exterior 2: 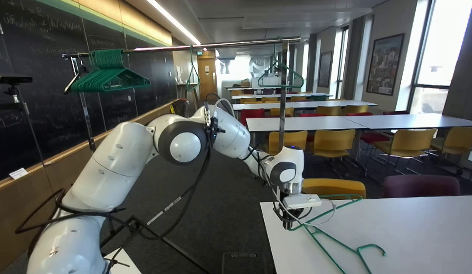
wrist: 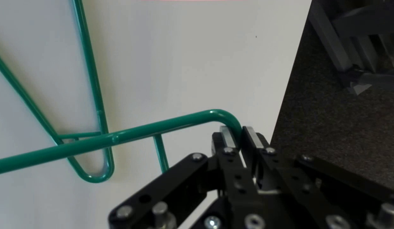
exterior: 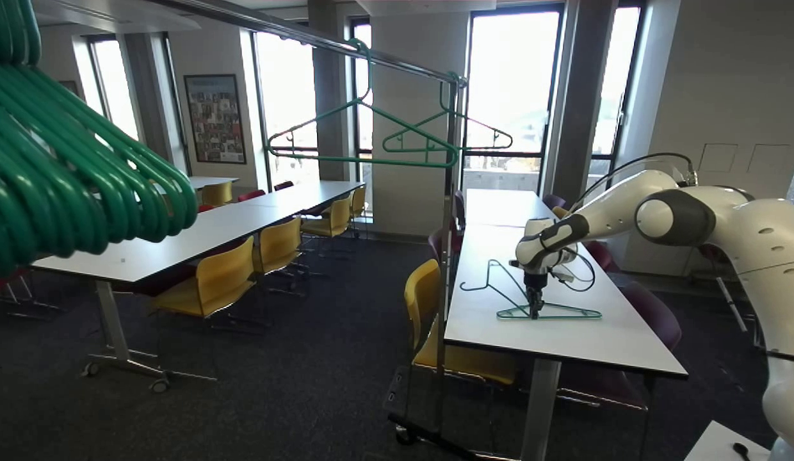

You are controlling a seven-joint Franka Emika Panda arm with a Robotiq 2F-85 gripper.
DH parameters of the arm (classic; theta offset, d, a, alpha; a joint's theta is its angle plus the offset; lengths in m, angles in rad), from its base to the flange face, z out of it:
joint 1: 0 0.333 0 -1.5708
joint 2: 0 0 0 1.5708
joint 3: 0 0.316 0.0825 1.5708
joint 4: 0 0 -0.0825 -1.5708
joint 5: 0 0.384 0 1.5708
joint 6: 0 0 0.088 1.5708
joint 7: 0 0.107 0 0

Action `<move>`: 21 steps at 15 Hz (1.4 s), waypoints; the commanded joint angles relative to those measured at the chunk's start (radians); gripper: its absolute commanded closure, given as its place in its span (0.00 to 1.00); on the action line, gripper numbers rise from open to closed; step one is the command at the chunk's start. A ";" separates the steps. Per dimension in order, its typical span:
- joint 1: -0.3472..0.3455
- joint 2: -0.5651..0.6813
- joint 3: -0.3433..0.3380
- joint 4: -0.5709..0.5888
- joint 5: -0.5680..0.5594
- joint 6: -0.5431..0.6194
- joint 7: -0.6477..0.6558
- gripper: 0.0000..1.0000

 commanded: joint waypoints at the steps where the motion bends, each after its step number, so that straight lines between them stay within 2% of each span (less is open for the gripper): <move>1: 0.040 -0.167 -0.013 -0.240 -0.031 0.110 -0.006 0.97; 8: 0.086 -0.403 -0.014 -0.561 -0.029 0.155 -0.016 0.97; 12: 0.107 -0.512 -0.026 -0.676 -0.033 0.146 -0.012 0.97; 15: 0.121 -0.577 -0.029 -0.737 -0.031 0.122 -0.038 0.97; 21: 0.148 -0.647 -0.031 -0.735 0.051 -0.088 -0.254 0.97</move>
